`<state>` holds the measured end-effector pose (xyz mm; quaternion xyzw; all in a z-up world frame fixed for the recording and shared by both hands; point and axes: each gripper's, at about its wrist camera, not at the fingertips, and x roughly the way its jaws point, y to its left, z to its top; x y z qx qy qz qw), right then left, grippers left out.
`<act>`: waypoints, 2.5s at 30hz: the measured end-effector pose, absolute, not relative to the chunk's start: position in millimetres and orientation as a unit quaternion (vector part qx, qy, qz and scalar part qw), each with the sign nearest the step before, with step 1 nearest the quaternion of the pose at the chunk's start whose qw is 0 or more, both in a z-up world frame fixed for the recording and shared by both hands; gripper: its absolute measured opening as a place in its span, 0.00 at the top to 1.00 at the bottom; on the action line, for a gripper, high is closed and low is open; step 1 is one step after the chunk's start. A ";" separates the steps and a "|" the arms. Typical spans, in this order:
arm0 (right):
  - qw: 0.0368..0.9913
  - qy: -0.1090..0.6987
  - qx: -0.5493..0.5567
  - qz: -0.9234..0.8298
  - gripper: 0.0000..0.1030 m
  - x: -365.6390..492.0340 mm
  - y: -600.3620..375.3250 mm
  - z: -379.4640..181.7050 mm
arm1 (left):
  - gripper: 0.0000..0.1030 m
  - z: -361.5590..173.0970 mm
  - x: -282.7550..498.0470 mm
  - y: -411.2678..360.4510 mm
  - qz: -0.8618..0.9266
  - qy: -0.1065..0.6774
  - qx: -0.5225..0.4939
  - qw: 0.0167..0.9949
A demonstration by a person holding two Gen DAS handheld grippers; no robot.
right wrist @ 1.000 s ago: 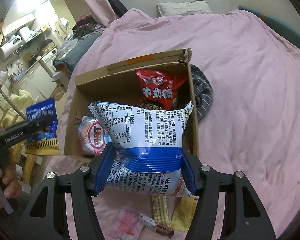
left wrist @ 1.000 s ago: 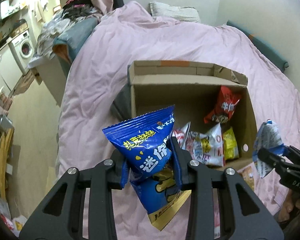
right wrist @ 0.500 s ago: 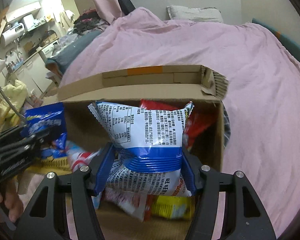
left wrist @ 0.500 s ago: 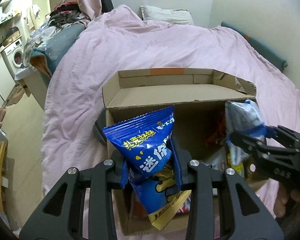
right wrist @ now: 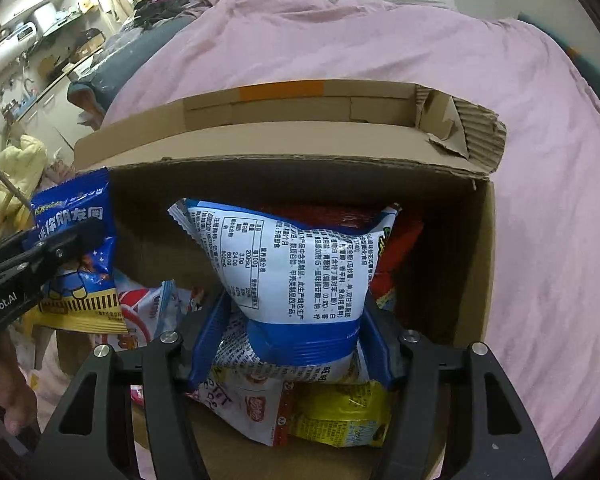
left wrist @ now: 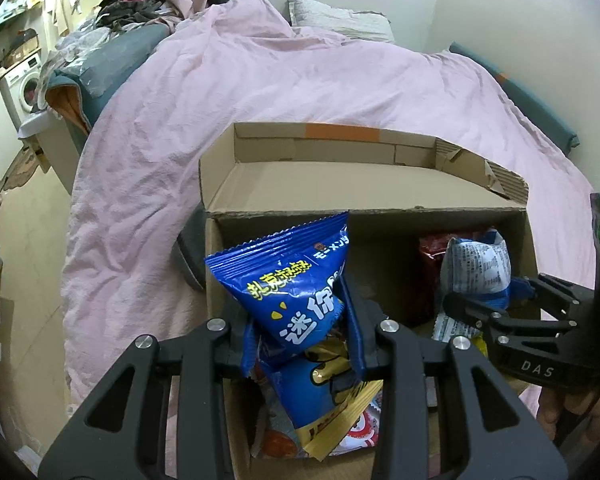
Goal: Organize snacks
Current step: 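Lower both bags into the box and open both tools, then withdraw both tools from the box toward the pink packet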
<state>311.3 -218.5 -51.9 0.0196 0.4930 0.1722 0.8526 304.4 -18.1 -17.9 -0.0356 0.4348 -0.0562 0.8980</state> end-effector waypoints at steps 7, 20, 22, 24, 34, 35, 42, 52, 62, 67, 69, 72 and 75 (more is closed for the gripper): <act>0.858 0.468 0.048 0.207 0.16 305.6 -220.4 -36.9 | 0.67 -14.7 302.5 -24.4 -0.067 0.418 -0.022 0.906; 0.882 0.431 0.076 0.176 0.11 297.8 -245.1 -15.2 | 0.20 -11.1 299.3 -20.0 -0.072 0.419 -0.046 0.904; 0.884 0.427 0.077 0.174 0.11 296.5 -246.9 -11.6 | 0.20 -11.0 299.4 -18.6 -0.069 0.419 -0.047 0.904; 0.884 0.426 0.079 0.174 0.11 295.9 -249.2 -9.0 | 0.20 -10.6 299.2 -17.6 -0.068 0.419 -0.049 0.904; 0.885 0.425 0.085 0.172 0.11 280.7 -255.9 -2.2 | 0.20 -8.8 286.7 -23.2 -0.070 0.414 -0.041 0.907; 0.885 0.425 0.086 0.170 0.11 278.5 -256.8 -0.9 | 0.20 -8.6 284.8 -23.3 -0.069 0.413 -0.043 0.907; 0.887 0.423 0.086 0.165 0.11 262.1 -262.1 7.0 | 0.20 -5.9 266.9 -19.3 -0.057 0.413 -0.040 0.908; 0.883 0.435 0.092 0.149 0.11 218.3 -276.0 6.6 | 0.20 4.7 230.4 -16.4 -0.049 0.410 -0.041 0.910; 0.874 0.457 0.112 0.122 0.11 177.1 -295.5 -2.7 | 0.20 -1.0 189.1 -14.8 -0.035 0.425 -0.063 0.902; 0.869 0.465 0.125 0.111 0.11 163.1 -305.3 -9.5 | 0.20 -9.8 171.9 -19.1 -0.038 0.439 -0.065 0.895; 0.867 0.471 0.123 0.105 0.11 158.9 -306.7 -12.7 | 0.20 -13.1 165.7 -22.1 -0.041 0.444 -0.064 0.893; 0.865 0.479 0.114 0.099 0.11 154.8 -308.1 -17.0 | 0.20 -18.6 158.5 -25.1 -0.044 0.451 -0.063 0.889; 0.862 0.487 0.107 0.093 0.11 152.1 -312.3 -22.9 | 0.20 -25.9 152.6 -30.3 -0.046 0.461 -0.059 0.884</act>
